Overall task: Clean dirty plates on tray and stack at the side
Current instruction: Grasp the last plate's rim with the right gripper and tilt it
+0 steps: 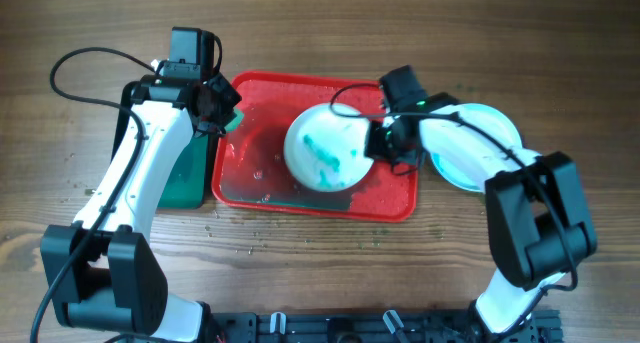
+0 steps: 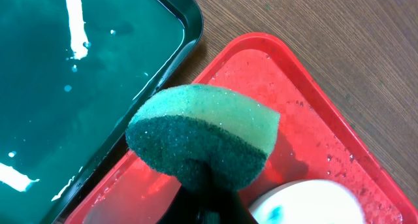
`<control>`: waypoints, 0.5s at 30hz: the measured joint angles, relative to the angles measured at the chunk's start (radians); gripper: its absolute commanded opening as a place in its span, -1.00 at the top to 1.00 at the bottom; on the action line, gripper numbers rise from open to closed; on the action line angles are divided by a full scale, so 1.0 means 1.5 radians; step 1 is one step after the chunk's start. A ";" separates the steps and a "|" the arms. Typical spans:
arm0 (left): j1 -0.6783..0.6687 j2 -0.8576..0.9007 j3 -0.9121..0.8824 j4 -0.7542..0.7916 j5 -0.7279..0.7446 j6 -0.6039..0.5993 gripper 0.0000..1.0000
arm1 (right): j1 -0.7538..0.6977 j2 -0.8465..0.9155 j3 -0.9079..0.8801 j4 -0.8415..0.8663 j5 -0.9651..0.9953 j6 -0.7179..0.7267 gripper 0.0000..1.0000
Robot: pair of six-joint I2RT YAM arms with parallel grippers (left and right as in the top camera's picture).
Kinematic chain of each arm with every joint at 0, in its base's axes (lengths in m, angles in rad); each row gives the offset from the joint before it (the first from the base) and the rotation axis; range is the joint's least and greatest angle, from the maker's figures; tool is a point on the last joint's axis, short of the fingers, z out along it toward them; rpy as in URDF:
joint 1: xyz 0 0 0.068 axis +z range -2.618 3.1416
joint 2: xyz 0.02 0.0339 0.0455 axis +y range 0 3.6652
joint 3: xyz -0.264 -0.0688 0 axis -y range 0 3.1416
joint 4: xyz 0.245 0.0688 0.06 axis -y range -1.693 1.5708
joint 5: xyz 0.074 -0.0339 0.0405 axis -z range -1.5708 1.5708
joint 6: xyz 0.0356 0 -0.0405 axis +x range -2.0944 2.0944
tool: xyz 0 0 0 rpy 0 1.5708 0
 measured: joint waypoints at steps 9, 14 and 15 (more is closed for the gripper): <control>0.000 0.001 0.000 -0.003 0.000 0.000 0.92 | 0.027 0.006 0.150 -0.019 0.033 -0.274 -0.26; 0.000 0.001 -0.004 -0.003 0.000 0.000 0.92 | 0.027 0.111 0.192 -0.020 0.036 -0.348 0.04; 0.000 0.001 -0.005 -0.003 0.000 0.000 0.92 | 0.027 0.130 0.192 -0.031 0.034 -0.348 0.24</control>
